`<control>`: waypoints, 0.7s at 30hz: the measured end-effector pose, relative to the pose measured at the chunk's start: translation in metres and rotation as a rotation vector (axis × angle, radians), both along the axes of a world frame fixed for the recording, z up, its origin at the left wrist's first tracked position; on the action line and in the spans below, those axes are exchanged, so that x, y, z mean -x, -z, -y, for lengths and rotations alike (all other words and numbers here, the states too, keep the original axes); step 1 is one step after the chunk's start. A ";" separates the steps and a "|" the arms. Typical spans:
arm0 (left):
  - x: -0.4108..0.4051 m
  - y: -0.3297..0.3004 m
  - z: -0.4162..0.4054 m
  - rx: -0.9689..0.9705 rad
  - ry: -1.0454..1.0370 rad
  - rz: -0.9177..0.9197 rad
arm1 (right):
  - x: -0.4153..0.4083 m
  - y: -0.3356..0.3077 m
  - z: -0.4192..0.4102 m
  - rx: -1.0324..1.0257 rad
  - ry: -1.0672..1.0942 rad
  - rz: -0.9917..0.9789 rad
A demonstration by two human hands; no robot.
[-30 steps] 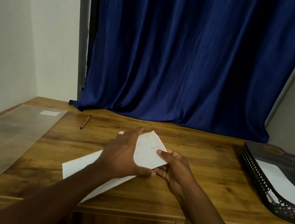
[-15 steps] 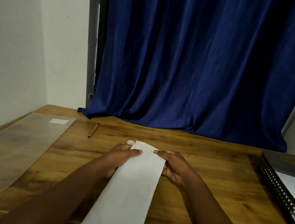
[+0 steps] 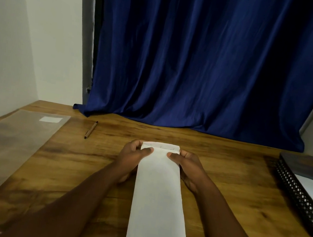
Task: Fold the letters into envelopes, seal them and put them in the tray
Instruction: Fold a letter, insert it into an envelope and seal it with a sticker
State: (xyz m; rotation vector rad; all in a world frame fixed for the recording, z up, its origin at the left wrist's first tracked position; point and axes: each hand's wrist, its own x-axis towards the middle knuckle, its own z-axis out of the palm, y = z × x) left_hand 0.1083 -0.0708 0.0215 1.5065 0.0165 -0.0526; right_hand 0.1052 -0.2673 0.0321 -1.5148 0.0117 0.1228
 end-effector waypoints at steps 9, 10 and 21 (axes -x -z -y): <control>0.003 0.007 -0.005 -0.099 0.000 0.155 | 0.002 0.005 -0.003 0.059 -0.041 0.132; 0.003 0.007 -0.005 -0.100 -0.005 0.155 | 0.003 0.005 -0.004 0.072 -0.042 0.141; 0.002 0.013 -0.005 -0.109 -0.015 0.208 | 0.007 0.004 -0.004 0.099 -0.020 0.121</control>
